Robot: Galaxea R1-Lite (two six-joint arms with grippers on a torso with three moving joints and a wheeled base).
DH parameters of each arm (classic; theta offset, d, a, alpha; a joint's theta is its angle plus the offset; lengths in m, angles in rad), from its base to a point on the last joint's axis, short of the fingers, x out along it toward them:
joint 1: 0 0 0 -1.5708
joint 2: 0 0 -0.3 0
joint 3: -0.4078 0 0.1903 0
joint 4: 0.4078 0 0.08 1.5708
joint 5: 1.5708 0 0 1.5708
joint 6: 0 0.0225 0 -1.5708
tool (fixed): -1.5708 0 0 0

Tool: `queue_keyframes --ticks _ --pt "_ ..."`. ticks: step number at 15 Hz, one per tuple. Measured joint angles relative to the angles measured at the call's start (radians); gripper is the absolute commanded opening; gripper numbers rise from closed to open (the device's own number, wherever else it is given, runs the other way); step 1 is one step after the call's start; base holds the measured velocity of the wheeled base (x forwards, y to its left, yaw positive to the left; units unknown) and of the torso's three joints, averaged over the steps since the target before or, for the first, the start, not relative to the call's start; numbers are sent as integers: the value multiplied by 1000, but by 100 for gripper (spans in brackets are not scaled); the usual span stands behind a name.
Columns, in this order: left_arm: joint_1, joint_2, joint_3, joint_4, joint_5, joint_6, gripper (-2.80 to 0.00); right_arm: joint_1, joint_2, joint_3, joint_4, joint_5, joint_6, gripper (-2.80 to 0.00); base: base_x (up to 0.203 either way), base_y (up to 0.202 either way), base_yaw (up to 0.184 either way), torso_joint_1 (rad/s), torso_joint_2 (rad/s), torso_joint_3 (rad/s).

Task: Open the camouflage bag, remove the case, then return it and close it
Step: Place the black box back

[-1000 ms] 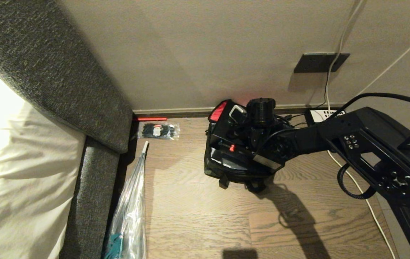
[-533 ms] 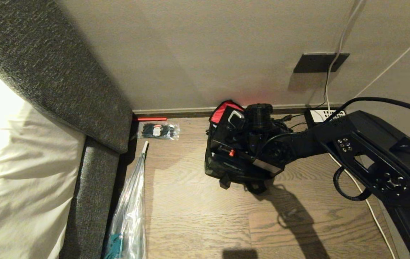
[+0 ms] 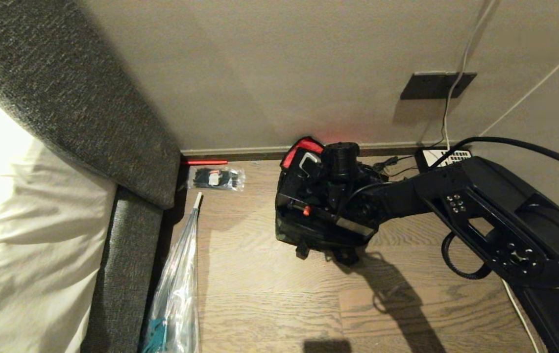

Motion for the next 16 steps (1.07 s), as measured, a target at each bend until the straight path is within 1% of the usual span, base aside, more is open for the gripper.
queue_keyframes --ticks 4,9,11,16 --pt "0 0 0 0 0 0 -280 3 37 -21 -9 4 5 -280 0 0 0 0 0 0" --pt "0 0 0 0 1 0 -280 0 105 -95 -25 12 1 -280 0 0 0 0 0 0" --pt "0 0 0 0 0 0 -280 -7 126 -99 -25 25 1 -280 0 0 0 0 0 0" --pt "0 0 0 0 0 0 -280 -18 165 -103 -35 29 0 -280 0 0 0 0 0 0"
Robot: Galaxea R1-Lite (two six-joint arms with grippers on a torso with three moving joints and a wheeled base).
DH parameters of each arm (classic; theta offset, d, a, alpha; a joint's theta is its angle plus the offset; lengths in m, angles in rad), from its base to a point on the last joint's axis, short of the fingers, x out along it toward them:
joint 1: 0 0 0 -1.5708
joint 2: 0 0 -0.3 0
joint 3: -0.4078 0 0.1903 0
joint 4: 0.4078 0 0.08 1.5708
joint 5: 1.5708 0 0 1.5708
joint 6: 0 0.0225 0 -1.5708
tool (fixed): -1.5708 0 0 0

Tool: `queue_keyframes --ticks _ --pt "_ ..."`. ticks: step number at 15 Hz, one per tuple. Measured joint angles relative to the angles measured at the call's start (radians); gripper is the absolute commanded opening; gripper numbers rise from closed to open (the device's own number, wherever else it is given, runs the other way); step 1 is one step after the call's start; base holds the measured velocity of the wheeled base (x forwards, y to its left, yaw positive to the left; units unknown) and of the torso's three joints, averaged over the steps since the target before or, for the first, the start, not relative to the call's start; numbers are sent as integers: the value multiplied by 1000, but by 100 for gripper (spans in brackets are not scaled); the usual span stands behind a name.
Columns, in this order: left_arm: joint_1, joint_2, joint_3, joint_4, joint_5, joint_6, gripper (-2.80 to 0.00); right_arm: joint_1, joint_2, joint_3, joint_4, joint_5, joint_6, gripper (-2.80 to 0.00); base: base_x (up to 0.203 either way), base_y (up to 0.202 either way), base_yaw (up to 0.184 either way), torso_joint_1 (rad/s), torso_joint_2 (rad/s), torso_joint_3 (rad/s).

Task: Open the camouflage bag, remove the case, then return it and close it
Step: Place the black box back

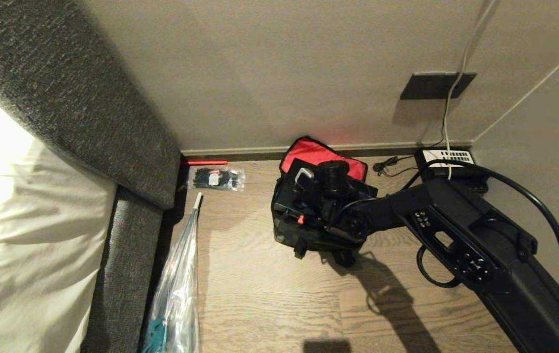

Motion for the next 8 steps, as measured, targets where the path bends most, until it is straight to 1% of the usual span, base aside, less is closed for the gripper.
queue_keyframes --ticks 2,3,8 --pt "0 0 0 0 0 0 -280 -7 20 -13 3 17 -1 -280 0 0 0 0 0 0" --pt "0 0 0 0 0 0 -280 -10 28 -20 3 25 -1 0 0 0 0 0 0 0" --pt "1 0 0 0 0 0 -280 -15 53 -28 10 37 9 0 0 0 0 0 0 0"
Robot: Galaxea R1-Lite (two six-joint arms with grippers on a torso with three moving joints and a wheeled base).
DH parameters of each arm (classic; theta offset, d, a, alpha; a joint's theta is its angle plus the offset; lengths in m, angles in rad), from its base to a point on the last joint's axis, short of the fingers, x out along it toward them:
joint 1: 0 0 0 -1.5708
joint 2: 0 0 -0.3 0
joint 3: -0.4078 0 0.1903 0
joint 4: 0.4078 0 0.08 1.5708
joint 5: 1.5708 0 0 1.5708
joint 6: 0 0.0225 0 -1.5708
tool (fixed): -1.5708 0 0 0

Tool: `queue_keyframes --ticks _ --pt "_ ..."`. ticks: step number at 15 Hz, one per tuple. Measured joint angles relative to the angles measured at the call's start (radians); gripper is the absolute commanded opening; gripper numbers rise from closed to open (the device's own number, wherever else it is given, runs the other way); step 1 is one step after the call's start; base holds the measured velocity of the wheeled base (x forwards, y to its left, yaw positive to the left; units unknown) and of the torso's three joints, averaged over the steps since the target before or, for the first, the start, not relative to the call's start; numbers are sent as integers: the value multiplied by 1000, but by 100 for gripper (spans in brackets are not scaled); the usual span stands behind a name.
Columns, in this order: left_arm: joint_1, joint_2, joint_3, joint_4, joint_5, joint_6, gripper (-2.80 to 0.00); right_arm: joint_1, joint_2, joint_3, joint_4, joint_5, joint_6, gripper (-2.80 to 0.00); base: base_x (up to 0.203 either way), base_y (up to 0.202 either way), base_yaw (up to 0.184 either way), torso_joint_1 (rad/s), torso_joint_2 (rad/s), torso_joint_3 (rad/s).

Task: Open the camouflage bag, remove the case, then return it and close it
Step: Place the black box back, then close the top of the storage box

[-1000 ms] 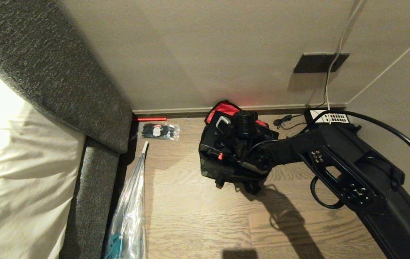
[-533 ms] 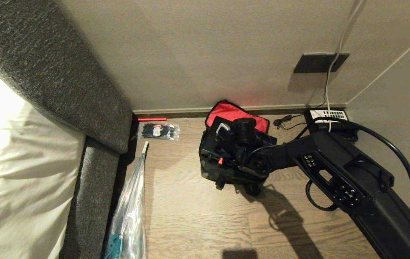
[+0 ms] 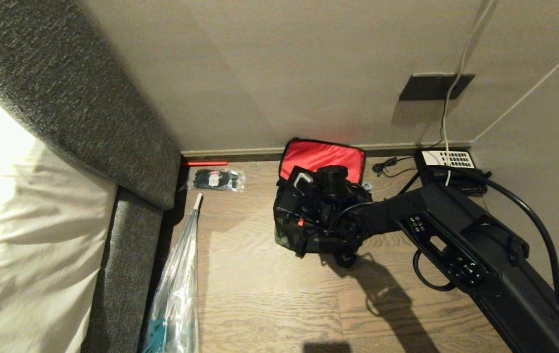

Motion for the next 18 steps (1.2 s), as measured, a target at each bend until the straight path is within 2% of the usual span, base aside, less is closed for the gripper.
queue_keyframes --ticks 3,6,9,12,16,18 --pt "0 0 0 0 0 0 -280 1 -31 42 1 1 3 0 0 0 0 0 0 0" --pt "-1 0 0 0 0 0 -280 4 -135 171 -4 3 22 0 0 0 0 0 0 0" --pt "-1 0 0 0 0 1 -280 5 -278 320 11 10 98 0 0 0 0 0 0 0" --pt "-1 0 0 0 0 1 -280 -18 -407 448 90 36 292 0 0 0 0 0 0 0" --pt "-1 0 0 0 0 1 -280 -118 -550 591 338 207 662 0 0 0 0 0 0 0" --pt "0 0 0 0 0 0 -280 -140 -575 611 407 304 864 0 0 0 0 0 0 0"
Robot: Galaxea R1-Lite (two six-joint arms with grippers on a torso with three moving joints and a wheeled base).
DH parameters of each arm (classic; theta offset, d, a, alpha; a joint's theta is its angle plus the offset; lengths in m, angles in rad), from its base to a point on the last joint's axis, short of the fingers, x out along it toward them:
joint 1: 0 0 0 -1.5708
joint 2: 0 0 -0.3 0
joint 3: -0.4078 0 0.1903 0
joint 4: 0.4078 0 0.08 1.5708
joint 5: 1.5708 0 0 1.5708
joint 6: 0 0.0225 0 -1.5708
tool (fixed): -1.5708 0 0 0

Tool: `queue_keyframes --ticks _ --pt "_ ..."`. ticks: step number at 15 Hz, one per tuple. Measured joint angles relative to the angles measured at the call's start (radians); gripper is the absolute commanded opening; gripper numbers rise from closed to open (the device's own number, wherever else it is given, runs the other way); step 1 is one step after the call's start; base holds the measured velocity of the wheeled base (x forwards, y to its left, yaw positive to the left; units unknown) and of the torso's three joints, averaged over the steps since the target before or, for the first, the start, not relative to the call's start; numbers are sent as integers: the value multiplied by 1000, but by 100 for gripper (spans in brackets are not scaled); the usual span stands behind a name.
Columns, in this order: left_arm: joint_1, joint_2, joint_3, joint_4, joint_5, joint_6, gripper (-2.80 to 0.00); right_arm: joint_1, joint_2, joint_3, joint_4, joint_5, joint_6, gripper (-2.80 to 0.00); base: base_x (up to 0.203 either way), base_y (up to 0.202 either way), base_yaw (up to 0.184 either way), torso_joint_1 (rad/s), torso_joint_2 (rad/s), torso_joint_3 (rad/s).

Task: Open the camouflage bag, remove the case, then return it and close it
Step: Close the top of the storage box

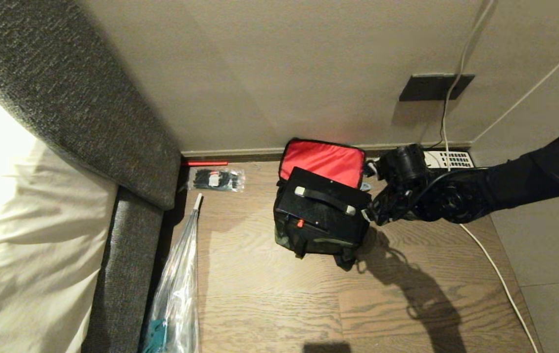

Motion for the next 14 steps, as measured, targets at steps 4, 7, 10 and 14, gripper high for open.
queue_keyframes --ticks 4,7,10,14 --pt "0 0 0 0 0 0 -280 -80 27 7 -169 327 284 0 0 0 0 0 0 0" --pt "0 0 0 0 0 0 -280 -126 102 11 -251 413 323 0 0 0 0 0 0 0" --pt "0 0 0 0 0 0 -280 -144 187 -23 -265 411 380 0 0 0 0 0 0 0" --pt "0 0 0 0 0 0 -280 -175 268 -74 -270 371 382 0 0 0 0 0 0 0"
